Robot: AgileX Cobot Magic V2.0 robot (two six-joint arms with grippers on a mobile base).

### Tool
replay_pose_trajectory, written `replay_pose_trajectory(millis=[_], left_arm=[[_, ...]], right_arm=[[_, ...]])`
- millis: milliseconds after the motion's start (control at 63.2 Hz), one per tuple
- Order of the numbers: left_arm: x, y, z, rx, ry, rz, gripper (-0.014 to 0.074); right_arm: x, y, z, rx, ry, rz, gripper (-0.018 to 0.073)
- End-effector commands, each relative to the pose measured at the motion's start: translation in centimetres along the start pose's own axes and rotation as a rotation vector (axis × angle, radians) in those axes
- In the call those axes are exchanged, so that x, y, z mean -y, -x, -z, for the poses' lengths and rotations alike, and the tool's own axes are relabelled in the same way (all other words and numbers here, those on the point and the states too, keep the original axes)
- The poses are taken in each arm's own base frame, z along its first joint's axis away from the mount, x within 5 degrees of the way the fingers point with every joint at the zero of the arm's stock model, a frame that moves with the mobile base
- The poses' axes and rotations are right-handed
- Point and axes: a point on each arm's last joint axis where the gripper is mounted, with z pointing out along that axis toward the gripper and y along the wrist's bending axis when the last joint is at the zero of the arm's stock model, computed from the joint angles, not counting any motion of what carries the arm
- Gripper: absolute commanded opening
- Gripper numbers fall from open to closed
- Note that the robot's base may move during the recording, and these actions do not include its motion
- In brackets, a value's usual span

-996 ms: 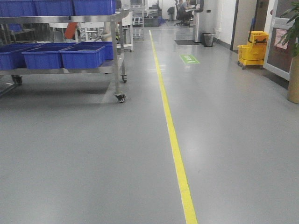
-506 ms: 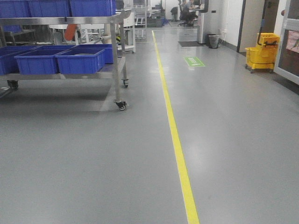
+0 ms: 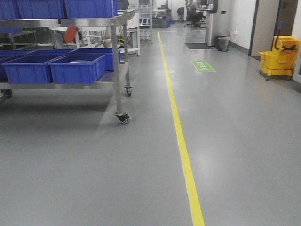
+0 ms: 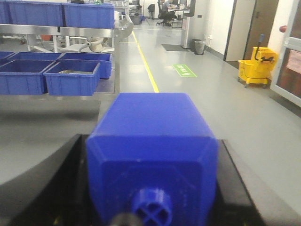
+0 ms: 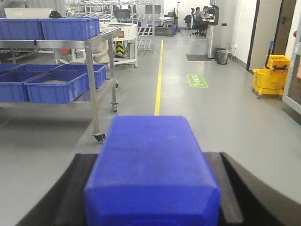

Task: Pick and sort blue part to right shelf
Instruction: 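Drive the base away from the table down the aisle, then turn the base and drive toward the shelf of blue bins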

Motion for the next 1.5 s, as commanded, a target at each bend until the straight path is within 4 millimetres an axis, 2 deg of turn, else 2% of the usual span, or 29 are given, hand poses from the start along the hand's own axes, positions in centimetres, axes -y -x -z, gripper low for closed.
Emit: replay_pose_trajectory(millis=[0,1487], left_arm=[[-0.05,1.77,0.13,0.114,0.009,0.005,0.0366],[-0.05,1.77,0.13,0.114,0.009,0.005,0.0366]], right_arm=[[-0.07,1.76,0.11,0.114,0.0,0.027,0.0412],[-0.07,1.77,0.13,0.116,0.0,0.027,0.0412]])
